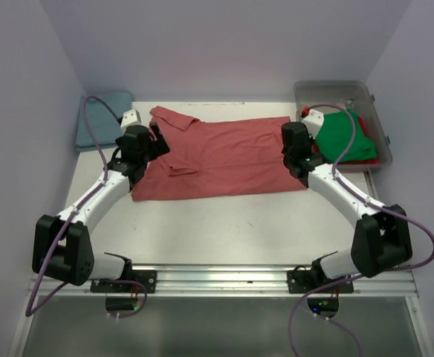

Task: Fold and stack the t-shirts
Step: Fold the flattened tshirt in 1/3 of the way

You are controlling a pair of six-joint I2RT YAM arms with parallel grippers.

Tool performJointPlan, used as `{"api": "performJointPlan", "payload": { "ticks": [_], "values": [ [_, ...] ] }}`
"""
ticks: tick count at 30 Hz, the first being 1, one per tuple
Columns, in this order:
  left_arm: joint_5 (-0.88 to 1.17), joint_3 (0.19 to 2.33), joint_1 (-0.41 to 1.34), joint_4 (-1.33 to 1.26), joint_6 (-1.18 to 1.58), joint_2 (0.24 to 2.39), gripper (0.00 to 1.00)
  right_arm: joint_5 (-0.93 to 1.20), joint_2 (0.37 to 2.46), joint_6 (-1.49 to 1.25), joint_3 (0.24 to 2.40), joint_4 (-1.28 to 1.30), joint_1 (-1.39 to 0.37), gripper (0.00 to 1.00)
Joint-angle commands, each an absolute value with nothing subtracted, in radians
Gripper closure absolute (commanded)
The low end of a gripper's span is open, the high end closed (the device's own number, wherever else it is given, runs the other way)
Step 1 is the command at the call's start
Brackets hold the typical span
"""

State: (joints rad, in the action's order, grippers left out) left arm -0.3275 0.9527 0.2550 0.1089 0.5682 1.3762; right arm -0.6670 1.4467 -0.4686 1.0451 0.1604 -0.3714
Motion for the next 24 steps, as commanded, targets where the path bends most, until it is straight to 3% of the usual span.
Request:
{"api": "performJointPlan", "payload": {
  "ticks": [1,2,3,4,6,24],
  "values": [
    [-0.122,0.812,0.261,0.062,0.615,1.35,0.16,-0.603,1.414,-0.503,0.941,0.184,-0.367,1.0],
    [-0.1,0.787,0.261,0.042,0.614,1.35,0.41,-0.598,1.399,-0.514,0.922,0.184,-0.367,1.0],
    [-0.085,0.764,0.261,-0.024,0.621,1.359,0.56,-0.595,1.397,-0.526,0.908,0.181,-0.367,1.0],
    [-0.059,0.734,0.261,-0.046,0.629,1.37,0.84,-0.588,1.399,-0.535,0.891,0.19,-0.367,1.0],
    [-0.046,0.732,0.261,-0.057,0.64,1.416,1.0,-0.562,1.428,-0.551,0.885,0.198,-0.367,1.0],
    [-0.162,0.727,0.261,0.081,0.65,1.459,1.0,-0.344,1.701,-0.537,0.942,0.215,-0.367,1.0]
  ]
}}
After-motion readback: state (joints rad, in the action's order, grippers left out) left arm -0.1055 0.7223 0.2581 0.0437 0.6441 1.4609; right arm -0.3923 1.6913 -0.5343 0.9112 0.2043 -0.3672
